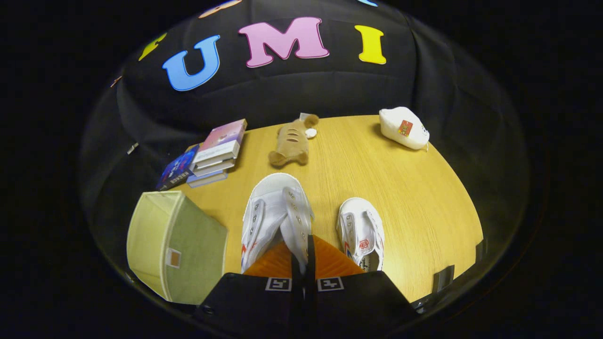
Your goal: Open the storage box then place both shoes into the box .Put the left shoe in first, then the right shoe, with the right side of both shoes facing outward in a uniform manner.
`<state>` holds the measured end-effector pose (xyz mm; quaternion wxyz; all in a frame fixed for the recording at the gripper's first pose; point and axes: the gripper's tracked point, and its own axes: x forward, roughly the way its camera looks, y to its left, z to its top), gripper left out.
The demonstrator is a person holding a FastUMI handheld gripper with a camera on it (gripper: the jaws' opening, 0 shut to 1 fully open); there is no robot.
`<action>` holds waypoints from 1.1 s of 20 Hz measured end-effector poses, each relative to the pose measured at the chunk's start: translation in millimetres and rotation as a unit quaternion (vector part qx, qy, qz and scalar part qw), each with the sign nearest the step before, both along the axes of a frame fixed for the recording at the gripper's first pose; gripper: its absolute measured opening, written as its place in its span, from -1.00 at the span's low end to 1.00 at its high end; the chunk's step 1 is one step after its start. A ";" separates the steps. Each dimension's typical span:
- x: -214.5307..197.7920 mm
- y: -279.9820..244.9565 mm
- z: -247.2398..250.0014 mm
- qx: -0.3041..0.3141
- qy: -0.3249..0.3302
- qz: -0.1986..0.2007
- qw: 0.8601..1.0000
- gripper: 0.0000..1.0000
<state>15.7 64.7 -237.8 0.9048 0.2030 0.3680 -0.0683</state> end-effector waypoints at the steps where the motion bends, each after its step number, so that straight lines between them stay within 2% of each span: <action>1: 1.3 6.9 20.7 0.004 -0.008 0.002 1.000 -0.90; 7: 19.9 78.6 124.8 0.068 -0.049 0.014 0.996 -0.90; 11: 34.7 148.6 145.4 0.102 -0.043 0.046 0.993 -0.89; 15: 42.0 221.8 123.3 0.135 0.005 0.080 0.988 -0.90; 18: 50.5 257.7 89.4 0.126 0.041 0.092 0.987 -0.90; 22: 47.0 273.2 46.0 0.132 0.100 0.040 0.985 -0.89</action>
